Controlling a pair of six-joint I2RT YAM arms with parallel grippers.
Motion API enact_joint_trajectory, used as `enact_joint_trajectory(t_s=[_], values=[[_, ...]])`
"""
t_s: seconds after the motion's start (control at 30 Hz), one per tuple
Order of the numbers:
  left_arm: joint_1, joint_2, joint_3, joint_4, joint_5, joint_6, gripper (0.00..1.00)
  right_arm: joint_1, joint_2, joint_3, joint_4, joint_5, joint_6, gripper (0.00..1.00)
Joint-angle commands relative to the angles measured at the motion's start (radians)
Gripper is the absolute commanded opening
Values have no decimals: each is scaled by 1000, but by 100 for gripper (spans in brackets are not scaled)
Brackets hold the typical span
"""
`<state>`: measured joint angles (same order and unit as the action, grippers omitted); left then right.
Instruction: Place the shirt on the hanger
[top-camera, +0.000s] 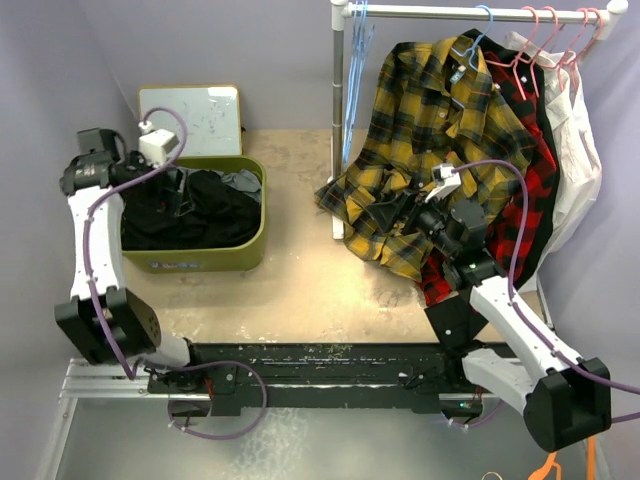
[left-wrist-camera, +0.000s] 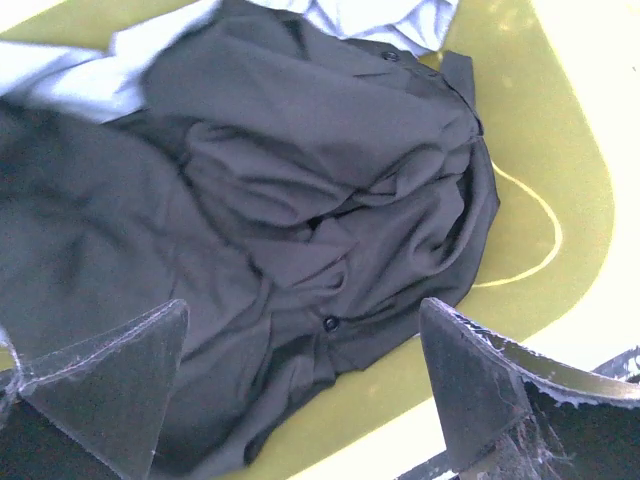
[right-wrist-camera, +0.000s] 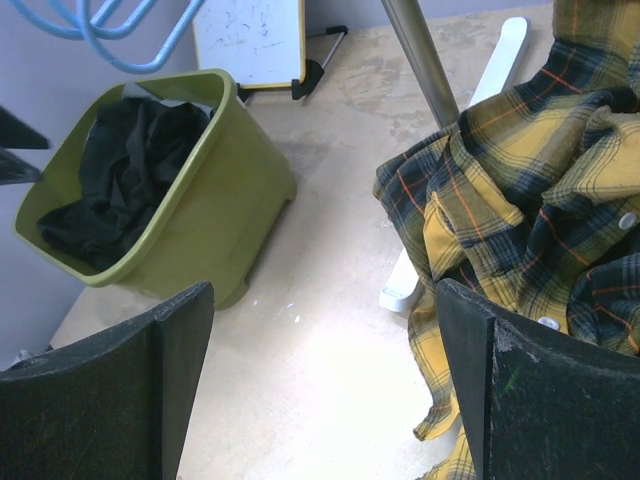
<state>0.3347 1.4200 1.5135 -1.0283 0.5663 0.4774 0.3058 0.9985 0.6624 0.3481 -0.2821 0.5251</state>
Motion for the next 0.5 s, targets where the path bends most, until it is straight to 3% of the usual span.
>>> enact_joint_trajectory(t_s=[0.0,0.17,0.37,0.4,0.47], values=[[-107,102,81,-7,-17,48,99,1,-69,47,11,-4,-6,93],[-154,247,148,53,-29,-20,97,0,-92,33,-9,7,-1,93],[-173,326,100,141,-78,-27,88,1,-109,26,-17,12,-1,93],[-177,336,91,140,-78,-25,84,1,-109,24,-17,2,-3,93],[-194,339,90,128,-72,-18,59,1,-110,22,3,-42,-13,93]])
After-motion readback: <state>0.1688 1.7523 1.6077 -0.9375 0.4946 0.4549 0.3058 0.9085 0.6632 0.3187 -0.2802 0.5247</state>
